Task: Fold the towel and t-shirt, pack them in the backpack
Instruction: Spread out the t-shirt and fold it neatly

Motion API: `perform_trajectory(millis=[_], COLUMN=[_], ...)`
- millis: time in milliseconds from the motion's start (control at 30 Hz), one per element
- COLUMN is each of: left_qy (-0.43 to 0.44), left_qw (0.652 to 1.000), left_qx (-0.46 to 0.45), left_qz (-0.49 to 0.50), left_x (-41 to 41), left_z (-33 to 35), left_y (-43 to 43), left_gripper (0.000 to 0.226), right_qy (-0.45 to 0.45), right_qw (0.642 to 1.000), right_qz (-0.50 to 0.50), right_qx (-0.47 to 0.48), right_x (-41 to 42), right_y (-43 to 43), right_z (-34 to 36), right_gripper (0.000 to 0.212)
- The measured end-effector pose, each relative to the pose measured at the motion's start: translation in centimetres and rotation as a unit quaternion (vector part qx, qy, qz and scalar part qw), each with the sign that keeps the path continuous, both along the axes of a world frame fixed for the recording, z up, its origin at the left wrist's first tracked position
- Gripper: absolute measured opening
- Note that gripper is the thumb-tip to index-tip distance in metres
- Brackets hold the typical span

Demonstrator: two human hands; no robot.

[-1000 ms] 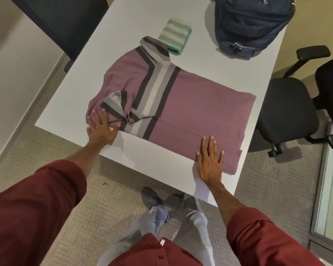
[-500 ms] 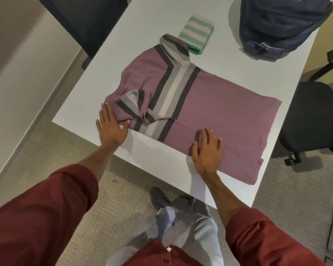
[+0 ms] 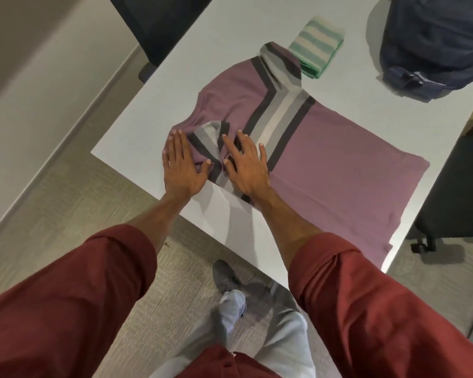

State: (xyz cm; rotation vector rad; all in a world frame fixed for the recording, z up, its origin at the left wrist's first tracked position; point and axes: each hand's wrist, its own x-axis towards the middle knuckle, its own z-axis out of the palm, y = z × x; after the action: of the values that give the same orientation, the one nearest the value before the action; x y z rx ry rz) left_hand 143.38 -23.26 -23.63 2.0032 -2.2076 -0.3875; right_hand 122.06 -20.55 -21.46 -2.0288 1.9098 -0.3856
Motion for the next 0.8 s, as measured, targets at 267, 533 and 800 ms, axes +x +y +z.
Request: perform_trajectory(millis=[267, 533, 800], left_qy=[-0.001, 0.006, 0.044], left_qw=[0.999, 0.998, 0.997], left_qx=[0.004, 0.027, -0.029], left_qz=[0.046, 0.06, 0.061], left_x=[0.2, 1.1, 2.1], left_z=[0.0, 0.4, 0.7], left_y=[1.9, 1.3, 0.9], left_gripper=[0.118, 0.137, 0.113], right_qy=[-0.141, -0.179, -0.102], right_qw=[0.949, 0.947, 0.962], right_qz=[-0.268, -0.266, -0.252], right_qx=[0.088, -0.012, -0.001], right_x=[4.3, 1.9, -2.0], right_y=[-5.0, -9.6, -11.4], right_z=[1.7, 3.4, 2.0], right_gripper=[0.073, 0.015, 0.019])
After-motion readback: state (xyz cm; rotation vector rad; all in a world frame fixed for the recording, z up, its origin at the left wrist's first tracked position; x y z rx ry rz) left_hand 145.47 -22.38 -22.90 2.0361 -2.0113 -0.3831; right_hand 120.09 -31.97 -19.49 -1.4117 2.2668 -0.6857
